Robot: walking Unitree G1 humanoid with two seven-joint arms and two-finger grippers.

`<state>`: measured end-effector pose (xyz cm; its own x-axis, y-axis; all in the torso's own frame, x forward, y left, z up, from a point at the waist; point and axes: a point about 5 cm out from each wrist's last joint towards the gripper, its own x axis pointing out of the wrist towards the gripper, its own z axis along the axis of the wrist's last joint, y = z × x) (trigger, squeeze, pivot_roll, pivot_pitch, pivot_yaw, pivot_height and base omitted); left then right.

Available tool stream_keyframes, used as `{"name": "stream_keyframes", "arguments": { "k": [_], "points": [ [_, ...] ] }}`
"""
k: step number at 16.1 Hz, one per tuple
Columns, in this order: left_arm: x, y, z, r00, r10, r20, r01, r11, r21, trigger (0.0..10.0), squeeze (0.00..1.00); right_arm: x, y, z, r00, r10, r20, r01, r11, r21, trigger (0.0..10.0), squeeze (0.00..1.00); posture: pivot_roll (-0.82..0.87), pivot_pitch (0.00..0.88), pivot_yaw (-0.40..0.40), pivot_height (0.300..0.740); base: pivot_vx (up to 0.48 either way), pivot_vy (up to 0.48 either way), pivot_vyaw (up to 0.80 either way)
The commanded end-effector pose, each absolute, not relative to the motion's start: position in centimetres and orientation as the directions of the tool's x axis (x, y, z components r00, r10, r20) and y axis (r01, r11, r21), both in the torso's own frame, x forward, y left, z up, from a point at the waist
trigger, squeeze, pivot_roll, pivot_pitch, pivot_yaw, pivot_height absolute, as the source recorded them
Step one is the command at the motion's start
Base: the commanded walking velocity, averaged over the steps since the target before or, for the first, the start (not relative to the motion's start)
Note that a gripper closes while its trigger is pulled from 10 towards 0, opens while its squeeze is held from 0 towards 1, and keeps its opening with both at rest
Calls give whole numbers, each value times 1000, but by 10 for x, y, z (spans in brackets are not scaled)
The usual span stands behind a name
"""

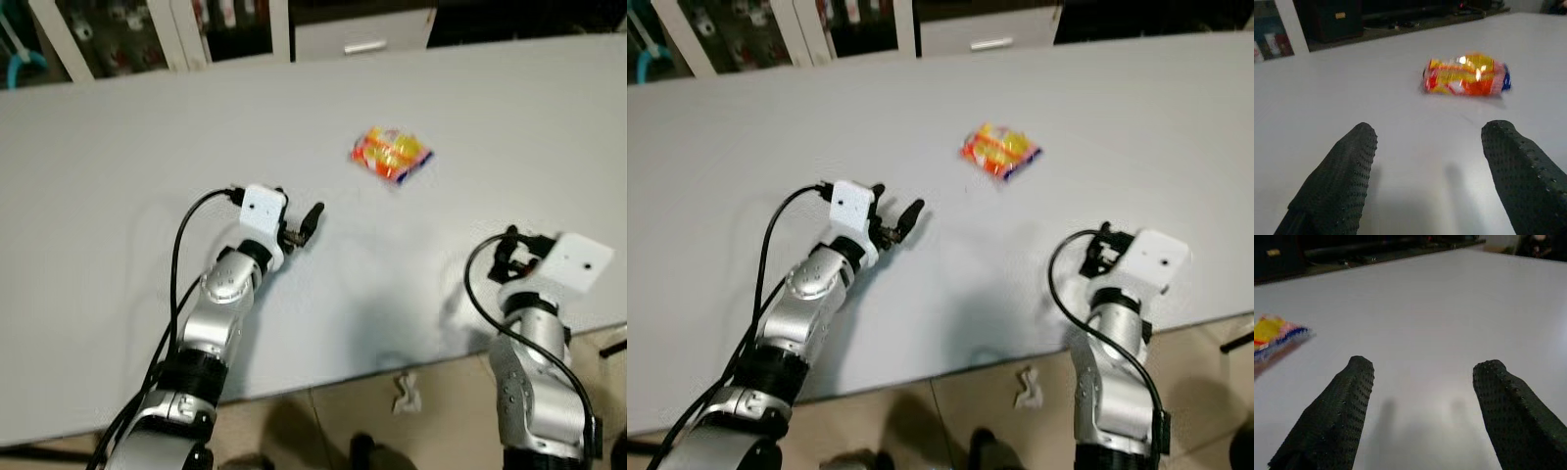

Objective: Picking trash to rubbish bin

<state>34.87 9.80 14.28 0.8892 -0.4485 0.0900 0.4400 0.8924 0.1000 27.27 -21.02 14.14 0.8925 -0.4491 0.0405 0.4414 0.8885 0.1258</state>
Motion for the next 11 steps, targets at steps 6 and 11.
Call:
{"name": "stream_keyframes", "arguments": {
  "k": [6, 11],
  "points": [
    [347, 91, 147, 863, -494, 103, 484, 868, 113, 10000, 0, 268, -215, 149, 878, -470, 90, 463, 882, 88, 10000, 0, 137, 152, 11, 740, 424, 0, 0],
    [343, 91, 147, 852, -510, 117, 499, 859, 112, 10000, 0, 269, -216, 148, 875, -475, 88, 469, 879, 82, 10000, 0, 149, 159, 11, 740, 79, 0, 0]
  ]
}}
